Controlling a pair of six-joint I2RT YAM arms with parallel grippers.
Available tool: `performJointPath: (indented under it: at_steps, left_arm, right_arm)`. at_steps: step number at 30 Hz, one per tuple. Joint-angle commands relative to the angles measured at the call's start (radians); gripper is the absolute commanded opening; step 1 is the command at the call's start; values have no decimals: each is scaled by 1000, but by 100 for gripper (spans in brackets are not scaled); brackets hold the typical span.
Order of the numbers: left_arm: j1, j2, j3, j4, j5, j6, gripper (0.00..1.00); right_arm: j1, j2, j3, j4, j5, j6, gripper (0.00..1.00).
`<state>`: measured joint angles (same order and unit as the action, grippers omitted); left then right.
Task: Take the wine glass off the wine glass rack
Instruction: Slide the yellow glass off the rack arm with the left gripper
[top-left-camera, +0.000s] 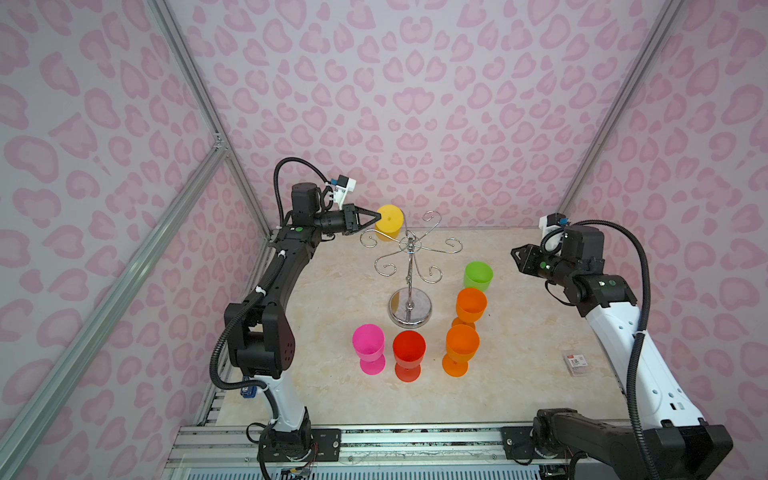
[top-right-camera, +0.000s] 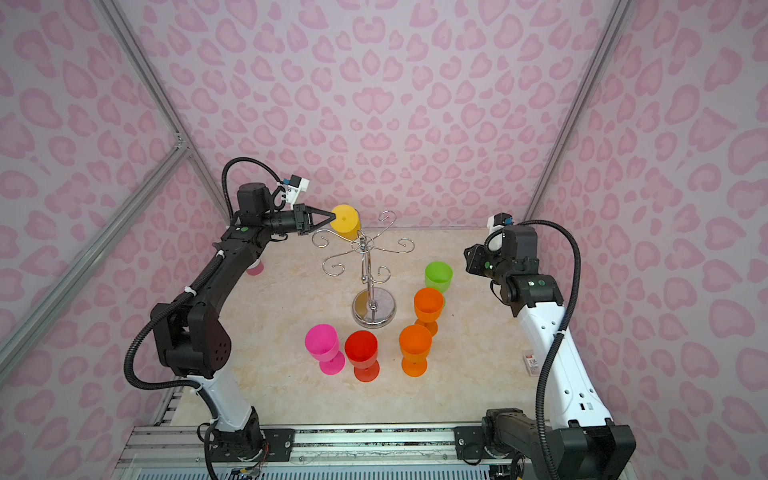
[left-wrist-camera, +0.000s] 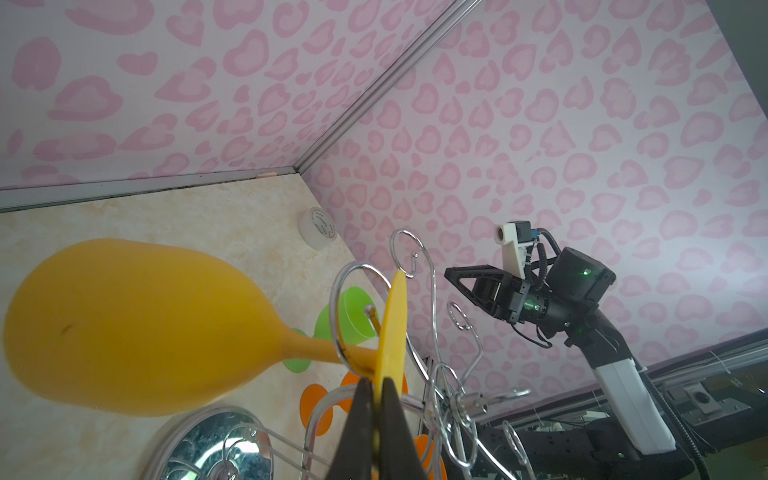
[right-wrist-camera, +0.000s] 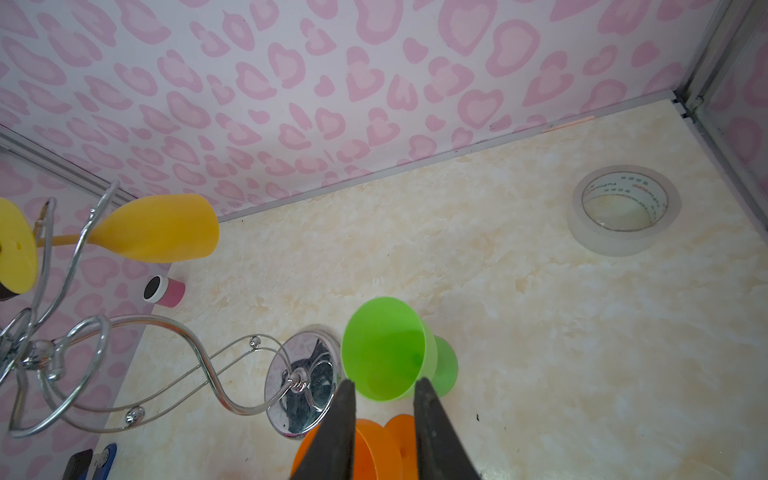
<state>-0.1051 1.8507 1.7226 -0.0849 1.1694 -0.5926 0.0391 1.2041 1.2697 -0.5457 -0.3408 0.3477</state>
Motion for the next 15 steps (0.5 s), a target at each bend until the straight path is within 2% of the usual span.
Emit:
performJointPath:
  at_steps: [1, 15]
  left_arm:
    - [1, -21, 16, 6, 8, -4, 2]
    - [1, -19, 53, 37, 15, -57, 2]
  right_arm:
    - [1, 0, -6, 15, -3, 2, 26]
    - [1, -2, -15, 21, -7, 5, 26]
